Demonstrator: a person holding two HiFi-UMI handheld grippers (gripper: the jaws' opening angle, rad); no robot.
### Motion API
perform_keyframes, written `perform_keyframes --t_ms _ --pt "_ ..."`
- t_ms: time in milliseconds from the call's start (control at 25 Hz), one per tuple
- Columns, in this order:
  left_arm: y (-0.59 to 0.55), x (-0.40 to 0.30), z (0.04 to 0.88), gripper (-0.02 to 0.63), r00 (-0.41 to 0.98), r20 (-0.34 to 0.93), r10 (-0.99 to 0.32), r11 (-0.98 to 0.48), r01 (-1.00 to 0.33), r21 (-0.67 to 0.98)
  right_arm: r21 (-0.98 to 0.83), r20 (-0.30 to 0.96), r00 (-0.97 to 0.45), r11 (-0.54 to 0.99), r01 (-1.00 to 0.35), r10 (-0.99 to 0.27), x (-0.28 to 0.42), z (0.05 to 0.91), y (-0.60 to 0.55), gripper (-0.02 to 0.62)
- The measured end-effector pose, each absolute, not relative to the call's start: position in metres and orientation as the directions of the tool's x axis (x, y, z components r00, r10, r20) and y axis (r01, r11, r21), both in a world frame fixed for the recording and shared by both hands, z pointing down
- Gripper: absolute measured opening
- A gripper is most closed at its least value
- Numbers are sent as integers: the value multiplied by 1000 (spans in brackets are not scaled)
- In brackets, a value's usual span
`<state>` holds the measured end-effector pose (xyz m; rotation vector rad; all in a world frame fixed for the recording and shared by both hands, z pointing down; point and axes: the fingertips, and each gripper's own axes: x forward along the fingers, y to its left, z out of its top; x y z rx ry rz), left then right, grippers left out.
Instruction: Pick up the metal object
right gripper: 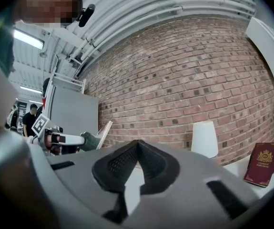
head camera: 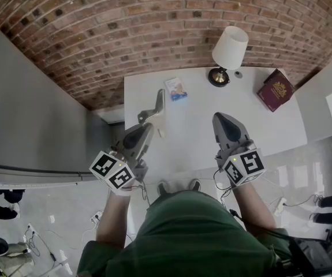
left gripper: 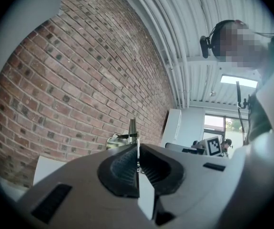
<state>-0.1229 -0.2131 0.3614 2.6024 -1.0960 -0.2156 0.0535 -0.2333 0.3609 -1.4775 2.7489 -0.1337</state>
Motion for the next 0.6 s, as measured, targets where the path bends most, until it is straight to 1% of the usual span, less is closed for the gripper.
perform_keyframes --t_ms 280,520,600 --pt "-210 -124 365 9 698 -16 -716 -660 -670 341 -80 31 -555 551 -830 -831 52 361 -229 2" --pt "-210 -127 372 8 701 -49 -712 -668 -654 354 -80 31 -548 544 -835 -836 54 363 -227 2" --pt "-211 -127 371 8 702 -39 -711 -667 -656 353 -81 32 -543 539 -838 -839 54 363 -227 2"
